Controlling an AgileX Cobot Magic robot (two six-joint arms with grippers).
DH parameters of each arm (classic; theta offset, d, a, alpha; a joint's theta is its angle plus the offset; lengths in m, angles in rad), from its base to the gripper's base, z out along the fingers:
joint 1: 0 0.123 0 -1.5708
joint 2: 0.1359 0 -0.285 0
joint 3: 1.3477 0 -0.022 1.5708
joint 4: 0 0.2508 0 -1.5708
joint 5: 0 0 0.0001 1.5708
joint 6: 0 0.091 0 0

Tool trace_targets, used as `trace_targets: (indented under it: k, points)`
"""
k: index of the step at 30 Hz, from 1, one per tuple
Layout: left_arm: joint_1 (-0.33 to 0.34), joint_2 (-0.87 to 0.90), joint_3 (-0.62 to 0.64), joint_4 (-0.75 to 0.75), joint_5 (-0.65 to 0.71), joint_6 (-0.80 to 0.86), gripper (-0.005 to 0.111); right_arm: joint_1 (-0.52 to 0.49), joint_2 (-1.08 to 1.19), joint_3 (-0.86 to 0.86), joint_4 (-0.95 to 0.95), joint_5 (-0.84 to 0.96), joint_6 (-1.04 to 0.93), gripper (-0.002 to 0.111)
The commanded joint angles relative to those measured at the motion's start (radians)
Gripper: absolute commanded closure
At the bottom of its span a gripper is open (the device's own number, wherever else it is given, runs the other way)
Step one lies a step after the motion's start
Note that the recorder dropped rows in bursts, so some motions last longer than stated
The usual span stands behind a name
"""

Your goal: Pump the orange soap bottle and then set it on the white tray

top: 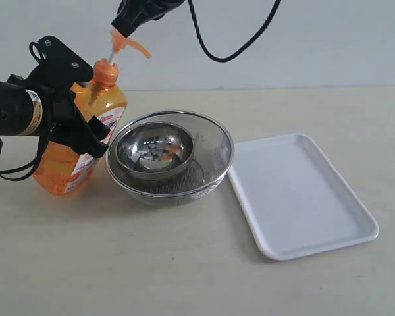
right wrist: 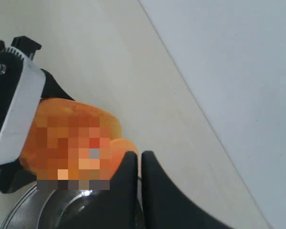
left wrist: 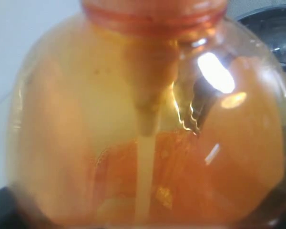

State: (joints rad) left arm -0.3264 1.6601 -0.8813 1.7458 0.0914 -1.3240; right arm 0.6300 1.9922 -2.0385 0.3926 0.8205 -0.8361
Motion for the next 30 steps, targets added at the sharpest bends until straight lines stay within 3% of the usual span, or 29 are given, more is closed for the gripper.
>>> trace_targets:
  k: [1, 30]
  points:
    - [-0.008, -0.012, -0.008, -0.001, -0.006, -0.007, 0.102, -0.004, -0.007, 0.003, 0.014, 0.032, 0.001, 0.108]
    - [-0.008, -0.012, -0.008, -0.001, -0.013, -0.007, 0.102, -0.004, -0.01, 0.001, 0.035, -0.022, -0.036, 0.108]
